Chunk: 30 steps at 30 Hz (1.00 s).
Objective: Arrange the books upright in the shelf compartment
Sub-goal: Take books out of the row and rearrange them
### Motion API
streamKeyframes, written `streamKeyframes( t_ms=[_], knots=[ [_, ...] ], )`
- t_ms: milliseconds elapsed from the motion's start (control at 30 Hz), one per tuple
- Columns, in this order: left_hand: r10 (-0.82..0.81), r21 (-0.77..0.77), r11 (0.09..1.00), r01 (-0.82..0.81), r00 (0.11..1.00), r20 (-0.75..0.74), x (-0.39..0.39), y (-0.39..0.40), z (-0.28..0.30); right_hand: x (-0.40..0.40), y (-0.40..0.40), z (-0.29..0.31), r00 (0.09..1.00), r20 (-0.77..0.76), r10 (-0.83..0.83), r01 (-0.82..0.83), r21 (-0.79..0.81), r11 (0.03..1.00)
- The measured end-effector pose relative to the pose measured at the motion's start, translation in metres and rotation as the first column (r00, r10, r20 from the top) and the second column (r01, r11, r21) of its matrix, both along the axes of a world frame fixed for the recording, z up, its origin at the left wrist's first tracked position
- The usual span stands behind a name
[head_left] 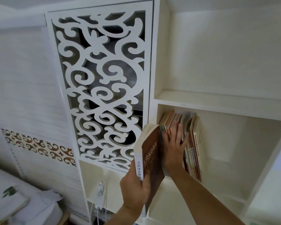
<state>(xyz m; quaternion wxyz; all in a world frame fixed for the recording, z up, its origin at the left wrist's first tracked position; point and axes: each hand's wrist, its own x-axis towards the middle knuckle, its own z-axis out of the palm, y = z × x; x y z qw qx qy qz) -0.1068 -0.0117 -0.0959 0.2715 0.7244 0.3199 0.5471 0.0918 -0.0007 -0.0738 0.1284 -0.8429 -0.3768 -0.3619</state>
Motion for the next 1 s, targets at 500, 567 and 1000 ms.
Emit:
streamKeyframes(
  t_ms=[500,567,1000],
  knots=[
    [-0.103,0.022,0.994,0.103,0.995,-0.003,0.033,-0.027,0.007,0.023,-0.018,-0.014,0.998,0.008,-0.061,0.057,0.221,0.974],
    [-0.103,0.02,0.994,0.103,0.995,-0.011,0.038,-0.03,0.009,0.027,-0.025,-0.011,0.995,-0.032,-0.099,0.104,0.249,0.963],
    [-0.132,0.032,0.991,0.133,0.99,-0.052,0.087,-0.035,0.036,0.066,-0.075,0.004,0.969,-0.121,-0.215,0.241,0.277,0.93]
  ],
)
